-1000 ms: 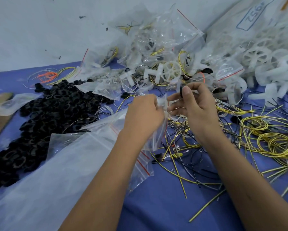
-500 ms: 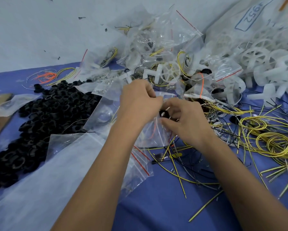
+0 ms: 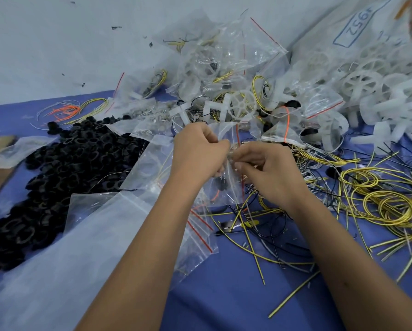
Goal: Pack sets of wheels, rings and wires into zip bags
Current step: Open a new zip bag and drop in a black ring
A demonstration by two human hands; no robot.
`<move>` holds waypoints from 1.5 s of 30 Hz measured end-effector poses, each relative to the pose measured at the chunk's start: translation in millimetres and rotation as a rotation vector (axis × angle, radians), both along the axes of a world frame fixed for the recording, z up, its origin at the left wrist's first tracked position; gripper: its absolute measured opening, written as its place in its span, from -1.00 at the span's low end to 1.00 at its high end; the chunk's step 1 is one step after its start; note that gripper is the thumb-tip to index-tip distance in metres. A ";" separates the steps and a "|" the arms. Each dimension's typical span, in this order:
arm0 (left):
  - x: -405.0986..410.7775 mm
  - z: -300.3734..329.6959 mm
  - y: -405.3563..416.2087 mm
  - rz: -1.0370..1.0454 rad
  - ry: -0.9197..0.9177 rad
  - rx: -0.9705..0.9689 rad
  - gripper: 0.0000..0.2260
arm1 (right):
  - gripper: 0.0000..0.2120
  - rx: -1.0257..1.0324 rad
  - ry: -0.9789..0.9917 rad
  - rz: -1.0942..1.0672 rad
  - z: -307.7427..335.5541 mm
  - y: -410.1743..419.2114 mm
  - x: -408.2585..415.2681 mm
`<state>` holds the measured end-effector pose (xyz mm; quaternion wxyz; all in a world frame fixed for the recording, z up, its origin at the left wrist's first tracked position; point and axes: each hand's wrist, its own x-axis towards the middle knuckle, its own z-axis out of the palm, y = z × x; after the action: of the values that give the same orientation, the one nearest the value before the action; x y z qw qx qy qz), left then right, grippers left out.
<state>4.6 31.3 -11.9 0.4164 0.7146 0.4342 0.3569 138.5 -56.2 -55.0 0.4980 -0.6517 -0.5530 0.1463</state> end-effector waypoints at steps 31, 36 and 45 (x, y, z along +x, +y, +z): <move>28.3 -60.5 -15.2 -0.172 0.167 0.038 -0.74 | -0.76 -0.447 -0.481 -0.824 -3.3 -8.2 57.7; 27.6 -62.7 -14.0 -0.098 0.308 0.175 -0.63 | -0.77 -0.317 -0.405 -0.939 -5.6 -11.6 57.9; 28.1 -56.5 -27.0 -0.124 0.403 0.160 -0.40 | -0.56 -0.480 -0.459 -0.655 -10.7 -9.5 73.4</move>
<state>32.7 4.3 -68.4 0.2842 0.8276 0.4341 0.2142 212.0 -65.7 -65.7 0.2179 -0.9043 -0.3645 -0.0429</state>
